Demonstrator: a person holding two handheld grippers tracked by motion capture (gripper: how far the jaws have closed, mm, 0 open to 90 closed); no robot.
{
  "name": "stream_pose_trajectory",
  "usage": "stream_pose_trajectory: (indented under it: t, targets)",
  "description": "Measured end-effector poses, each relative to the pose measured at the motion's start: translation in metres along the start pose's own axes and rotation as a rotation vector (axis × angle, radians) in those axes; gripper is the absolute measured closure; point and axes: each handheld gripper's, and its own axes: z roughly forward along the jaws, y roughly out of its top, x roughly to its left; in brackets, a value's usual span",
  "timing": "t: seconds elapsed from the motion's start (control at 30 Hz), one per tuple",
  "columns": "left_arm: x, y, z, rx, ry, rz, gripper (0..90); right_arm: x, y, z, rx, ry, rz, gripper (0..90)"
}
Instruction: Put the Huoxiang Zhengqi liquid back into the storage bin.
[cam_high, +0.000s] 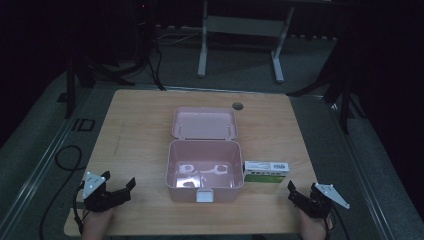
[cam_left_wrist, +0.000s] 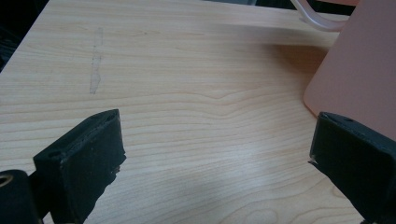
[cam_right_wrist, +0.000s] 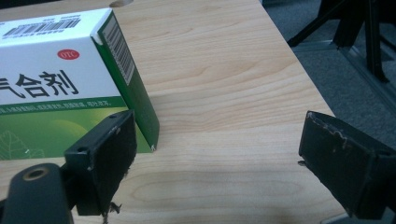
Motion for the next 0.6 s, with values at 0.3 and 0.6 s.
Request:
stream_pose_trajectory:
  t: [0.3,0.6]
  targets:
    - [0.001,0.0,0.0,-0.003,-0.007,-0.012,3.2,-0.001,0.001,0.003,0.116,-0.028,0.011,11.2]
    - [0.003,0.001,-0.002,-0.011,-0.018,-0.03,3.2,-0.009,0.022,0.002,0.303,-0.003,-0.107,11.2]
